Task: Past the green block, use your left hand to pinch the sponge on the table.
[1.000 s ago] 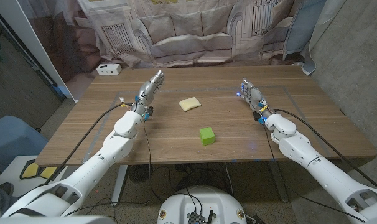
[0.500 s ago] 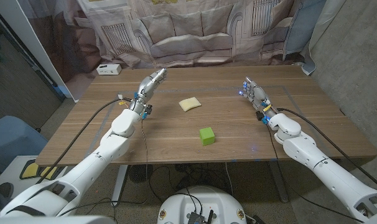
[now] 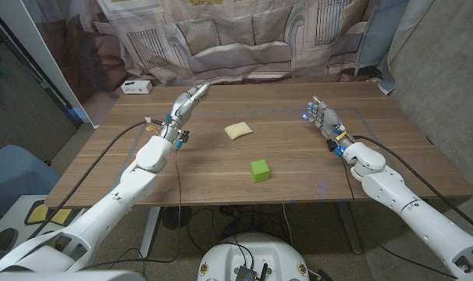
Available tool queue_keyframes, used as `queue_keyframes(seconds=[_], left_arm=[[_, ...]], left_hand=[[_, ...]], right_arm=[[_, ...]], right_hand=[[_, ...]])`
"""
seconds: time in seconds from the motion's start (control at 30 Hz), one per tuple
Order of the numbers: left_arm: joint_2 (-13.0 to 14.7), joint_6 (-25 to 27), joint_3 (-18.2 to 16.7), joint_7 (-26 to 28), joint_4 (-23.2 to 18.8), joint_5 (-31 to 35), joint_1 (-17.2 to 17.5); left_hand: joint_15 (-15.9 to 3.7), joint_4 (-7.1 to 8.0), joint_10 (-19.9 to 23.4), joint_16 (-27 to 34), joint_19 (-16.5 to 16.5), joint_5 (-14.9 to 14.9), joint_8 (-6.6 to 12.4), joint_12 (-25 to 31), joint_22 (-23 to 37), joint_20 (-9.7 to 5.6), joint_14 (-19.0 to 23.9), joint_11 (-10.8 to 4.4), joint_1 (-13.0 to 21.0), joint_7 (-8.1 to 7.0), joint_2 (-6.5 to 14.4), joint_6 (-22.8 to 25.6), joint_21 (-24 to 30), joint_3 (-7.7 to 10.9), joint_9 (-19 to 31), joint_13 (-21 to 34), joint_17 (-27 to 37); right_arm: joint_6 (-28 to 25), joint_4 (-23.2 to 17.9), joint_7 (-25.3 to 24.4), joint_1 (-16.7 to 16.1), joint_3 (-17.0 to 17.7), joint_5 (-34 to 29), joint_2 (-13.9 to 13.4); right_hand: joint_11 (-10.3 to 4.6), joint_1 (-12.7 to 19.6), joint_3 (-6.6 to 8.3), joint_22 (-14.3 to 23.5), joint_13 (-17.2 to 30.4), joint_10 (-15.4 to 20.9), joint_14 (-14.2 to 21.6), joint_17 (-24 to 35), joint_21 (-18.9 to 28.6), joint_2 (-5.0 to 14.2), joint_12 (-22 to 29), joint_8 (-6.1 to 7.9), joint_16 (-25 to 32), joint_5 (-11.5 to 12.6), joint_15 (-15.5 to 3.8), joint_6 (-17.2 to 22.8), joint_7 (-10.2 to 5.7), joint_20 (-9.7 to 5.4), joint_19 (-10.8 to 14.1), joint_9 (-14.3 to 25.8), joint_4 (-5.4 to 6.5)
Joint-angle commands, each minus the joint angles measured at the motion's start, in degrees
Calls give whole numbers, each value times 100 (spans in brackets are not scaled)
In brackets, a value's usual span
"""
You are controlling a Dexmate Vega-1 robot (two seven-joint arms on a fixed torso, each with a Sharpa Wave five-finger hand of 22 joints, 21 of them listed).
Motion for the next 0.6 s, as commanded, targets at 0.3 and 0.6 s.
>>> queue_keyframes(seconds=[0.3,0.6], left_arm=[[398,229,-65,-61,-562,334,-68],[635,316,-166,149,-669,787,-71]], left_hand=[[-16,-71,114,24,77,-20,11,39,25,4,105,16,68,0,22,128,-5,29,18,34,20],[-33,-109,149,13,146,-25,12,30,27,-2,165,-2,116,-14,47,210,-4,57,20,36,21]], right_arm=[[583,62,-206,-15,72,-261,174],[557,-65,-711,-51,-58,-569,370]], right_hand=[[1,33,14,32,22,30,46,6,-34,21,38,13,33,33,23,36,30,-10,67,30,-17],[-5,21,-2,35,24,136,88,-7,-88,25,35,-2,26,30,1,110,12,-33,38,30,-17]])
